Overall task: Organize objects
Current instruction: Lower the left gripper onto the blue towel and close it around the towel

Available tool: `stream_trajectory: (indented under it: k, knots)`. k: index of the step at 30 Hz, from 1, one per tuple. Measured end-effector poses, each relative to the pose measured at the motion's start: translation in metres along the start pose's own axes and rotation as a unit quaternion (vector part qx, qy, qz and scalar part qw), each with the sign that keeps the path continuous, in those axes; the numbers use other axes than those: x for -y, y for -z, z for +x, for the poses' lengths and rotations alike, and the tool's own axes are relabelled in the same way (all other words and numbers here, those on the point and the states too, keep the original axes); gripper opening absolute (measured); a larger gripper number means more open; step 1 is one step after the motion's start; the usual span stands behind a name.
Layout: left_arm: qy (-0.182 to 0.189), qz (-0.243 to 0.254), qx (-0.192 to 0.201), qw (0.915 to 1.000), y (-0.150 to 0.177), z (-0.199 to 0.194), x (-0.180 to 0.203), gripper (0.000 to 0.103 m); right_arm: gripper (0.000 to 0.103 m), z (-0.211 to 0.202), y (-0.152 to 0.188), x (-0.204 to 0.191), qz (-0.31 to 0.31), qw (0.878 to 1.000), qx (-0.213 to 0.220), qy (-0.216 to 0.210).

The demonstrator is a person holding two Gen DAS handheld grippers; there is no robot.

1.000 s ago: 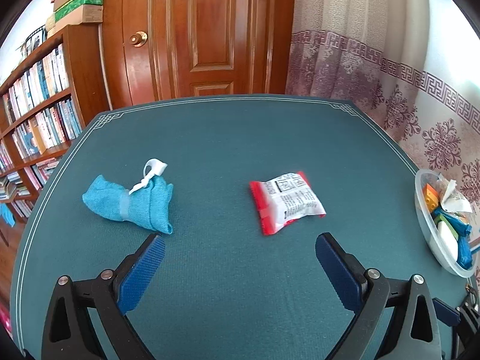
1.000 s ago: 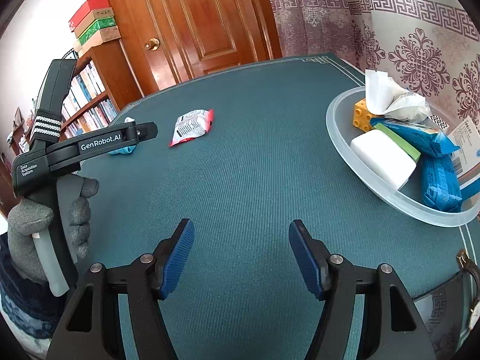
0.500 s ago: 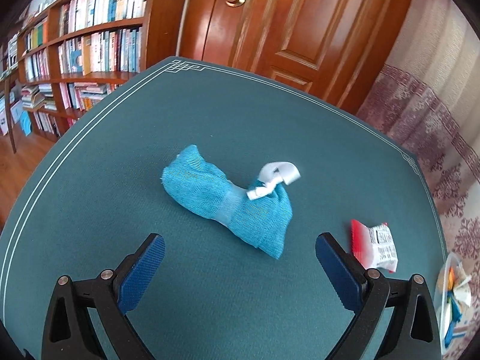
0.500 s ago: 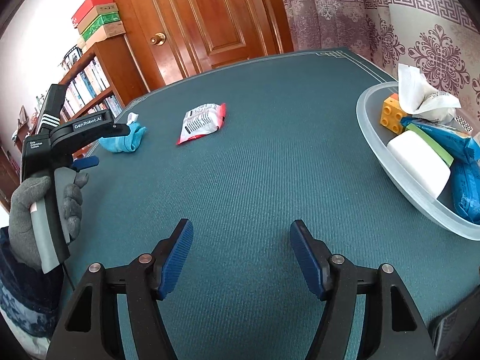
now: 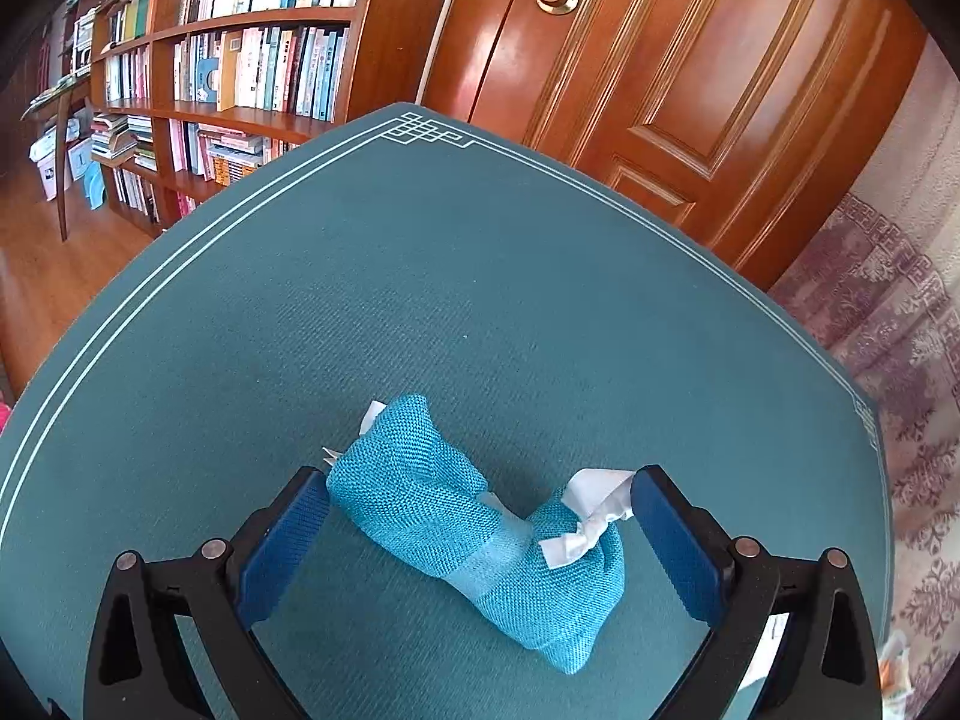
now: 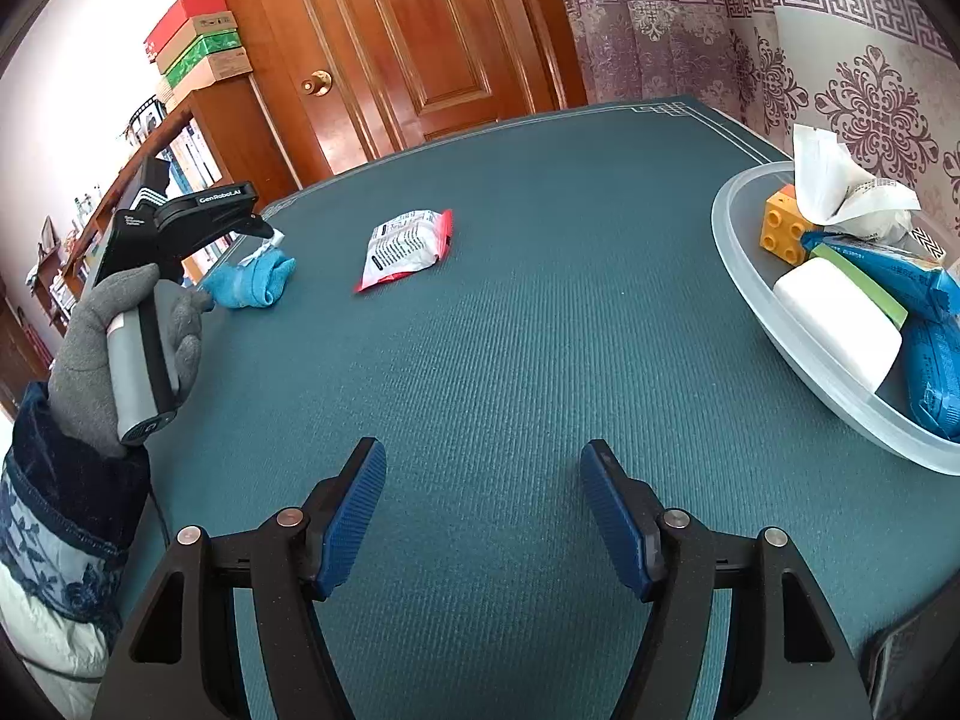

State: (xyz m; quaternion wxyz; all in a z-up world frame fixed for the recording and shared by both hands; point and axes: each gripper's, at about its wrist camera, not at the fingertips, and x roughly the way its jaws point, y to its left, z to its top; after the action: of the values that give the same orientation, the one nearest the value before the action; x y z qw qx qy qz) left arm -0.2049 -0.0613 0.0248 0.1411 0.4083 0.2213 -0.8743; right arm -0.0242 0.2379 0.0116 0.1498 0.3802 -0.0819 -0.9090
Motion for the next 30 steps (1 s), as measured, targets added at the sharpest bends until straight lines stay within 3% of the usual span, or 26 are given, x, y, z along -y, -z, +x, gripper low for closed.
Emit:
stream_trajectory:
  k: [6,11,14,19,26,30]
  knots:
    - [-0.014,0.053,0.003,0.9985,0.015,0.008,0.009,0.102,0.069,0.001,0.0,0.001,0.003,1.0,-0.002,-0.002]
    - [0.0,0.101,0.004,0.9948,0.03,0.0,0.008,0.101,0.069,0.001,0.0,0.001,0.004,1.0,-0.002,-0.002]
    - [0.018,0.122,0.006,0.9924,0.036,-0.008,0.004,0.09,0.069,0.001,0.0,0.001,0.004,1.0,-0.002,-0.003]
    - [0.061,0.139,-0.004,0.9884,0.042,-0.019,-0.002,0.056,0.069,0.001,0.0,0.001,0.004,1.0,-0.002,-0.002]
    - [0.087,0.134,-0.004,0.9872,0.044,-0.032,-0.009,0.057,0.069,0.002,0.0,0.001,0.004,1.0,-0.003,-0.002]
    - [0.106,0.129,0.007,0.9859,0.04,-0.04,-0.004,0.072,0.069,0.002,0.0,0.002,0.004,1.0,-0.003,-0.003]
